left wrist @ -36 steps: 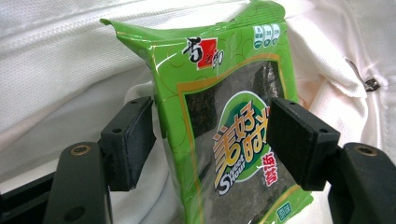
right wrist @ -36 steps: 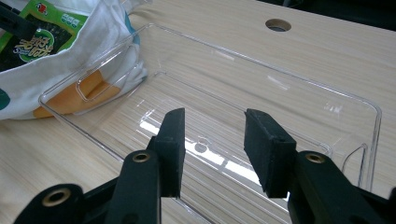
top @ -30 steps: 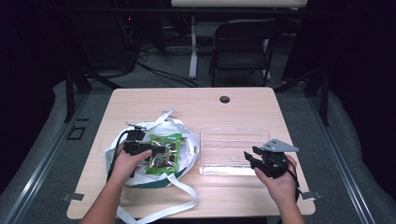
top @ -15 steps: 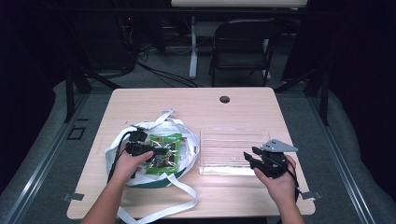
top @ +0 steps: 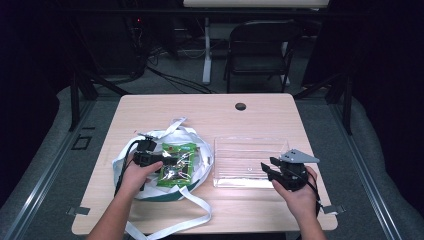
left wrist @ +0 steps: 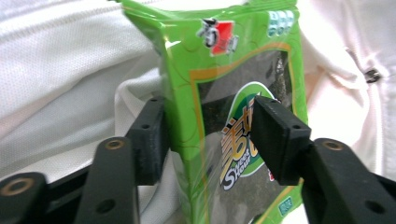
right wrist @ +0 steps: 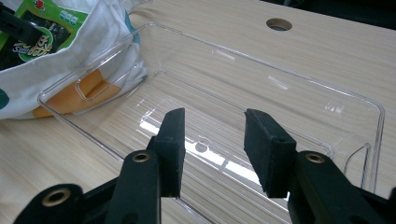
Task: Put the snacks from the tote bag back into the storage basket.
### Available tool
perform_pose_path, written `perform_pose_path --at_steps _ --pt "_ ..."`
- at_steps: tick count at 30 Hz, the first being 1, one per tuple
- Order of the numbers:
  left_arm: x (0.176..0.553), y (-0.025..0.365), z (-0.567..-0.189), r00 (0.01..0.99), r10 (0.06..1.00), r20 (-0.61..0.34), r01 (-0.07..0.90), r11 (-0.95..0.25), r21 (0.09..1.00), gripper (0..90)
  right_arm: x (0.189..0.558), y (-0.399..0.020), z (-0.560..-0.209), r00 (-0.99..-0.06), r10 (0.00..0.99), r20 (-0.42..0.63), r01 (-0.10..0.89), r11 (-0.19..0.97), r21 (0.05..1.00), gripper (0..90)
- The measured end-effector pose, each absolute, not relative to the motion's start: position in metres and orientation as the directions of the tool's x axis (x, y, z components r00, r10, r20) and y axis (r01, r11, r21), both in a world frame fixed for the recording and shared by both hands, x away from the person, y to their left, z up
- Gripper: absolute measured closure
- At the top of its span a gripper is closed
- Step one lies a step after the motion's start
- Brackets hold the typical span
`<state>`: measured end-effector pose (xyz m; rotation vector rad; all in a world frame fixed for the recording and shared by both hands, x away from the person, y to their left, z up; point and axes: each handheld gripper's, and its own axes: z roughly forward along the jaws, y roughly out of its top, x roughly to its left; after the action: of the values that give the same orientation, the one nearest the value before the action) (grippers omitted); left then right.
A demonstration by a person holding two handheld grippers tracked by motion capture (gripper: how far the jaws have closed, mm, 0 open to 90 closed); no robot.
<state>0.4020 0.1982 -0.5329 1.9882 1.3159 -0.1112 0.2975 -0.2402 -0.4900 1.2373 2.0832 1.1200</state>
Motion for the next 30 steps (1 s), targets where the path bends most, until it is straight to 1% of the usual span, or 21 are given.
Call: perform_pose_path --at_steps 5,12,20,30 --pt "0.4 0.202 -0.528 0.477 0.749 -0.46 0.82 -0.189 0.541 55.9 0.298 -0.24 -0.49 -0.485 0.874 0.012 0.493 0.263 0.829 58.4" --pt "0.397 0.203 -0.516 0.527 0.722 -0.449 0.79 -0.221 0.572 61.0 0.298 -0.24 -0.49 -0.485 0.874 0.012 0.493 0.262 0.83 58.2" --pt "0.391 0.201 -0.503 0.593 0.681 -0.43 0.748 -0.268 0.607 62.8 0.299 -0.239 -0.491 -0.486 0.874 0.017 0.494 0.259 0.83 58.2" --pt "0.389 0.201 -0.502 0.626 0.658 -0.418 0.733 -0.313 0.604 62.8 0.3 -0.238 -0.491 -0.488 0.873 0.017 0.49 0.258 0.832 58.0"
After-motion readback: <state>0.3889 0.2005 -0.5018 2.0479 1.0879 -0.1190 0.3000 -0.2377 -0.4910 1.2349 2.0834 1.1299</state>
